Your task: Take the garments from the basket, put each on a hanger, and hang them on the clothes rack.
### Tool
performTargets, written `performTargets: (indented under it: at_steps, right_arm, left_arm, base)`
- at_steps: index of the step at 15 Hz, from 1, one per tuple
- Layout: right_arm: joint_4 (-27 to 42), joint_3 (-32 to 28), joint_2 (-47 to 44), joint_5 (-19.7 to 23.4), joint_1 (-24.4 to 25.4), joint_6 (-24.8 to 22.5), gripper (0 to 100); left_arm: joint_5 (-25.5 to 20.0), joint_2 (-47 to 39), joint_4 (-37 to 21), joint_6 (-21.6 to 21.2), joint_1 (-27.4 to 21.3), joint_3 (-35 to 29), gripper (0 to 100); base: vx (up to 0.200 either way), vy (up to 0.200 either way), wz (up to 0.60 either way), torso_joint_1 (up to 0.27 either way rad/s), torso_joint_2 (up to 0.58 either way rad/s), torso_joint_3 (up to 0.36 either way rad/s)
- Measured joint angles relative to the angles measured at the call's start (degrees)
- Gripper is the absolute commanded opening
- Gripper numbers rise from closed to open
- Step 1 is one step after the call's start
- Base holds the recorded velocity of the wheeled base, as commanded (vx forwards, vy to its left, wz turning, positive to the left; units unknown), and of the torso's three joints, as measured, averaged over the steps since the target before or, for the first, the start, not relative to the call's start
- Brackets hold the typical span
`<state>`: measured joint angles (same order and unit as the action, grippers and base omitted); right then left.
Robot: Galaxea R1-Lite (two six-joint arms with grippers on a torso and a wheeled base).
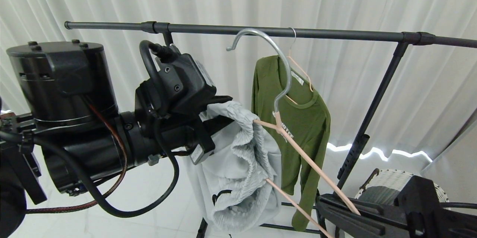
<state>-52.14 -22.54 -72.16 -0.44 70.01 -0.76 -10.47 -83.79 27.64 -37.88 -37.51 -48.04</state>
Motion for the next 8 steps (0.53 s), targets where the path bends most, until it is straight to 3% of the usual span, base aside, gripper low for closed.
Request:
performTargets:
  at_steps: [8]
  right_arm:
    - [-0.02, -0.15, 0.00, -0.11, 0.00, 0.00, 0]
  left_arm:
    - [-0.11, -0.06, 0.04, -0.11, -0.20, 0.06, 0]
  base:
    - [0.000, 0.000, 0.00, 0.000, 0.00, 0.000]
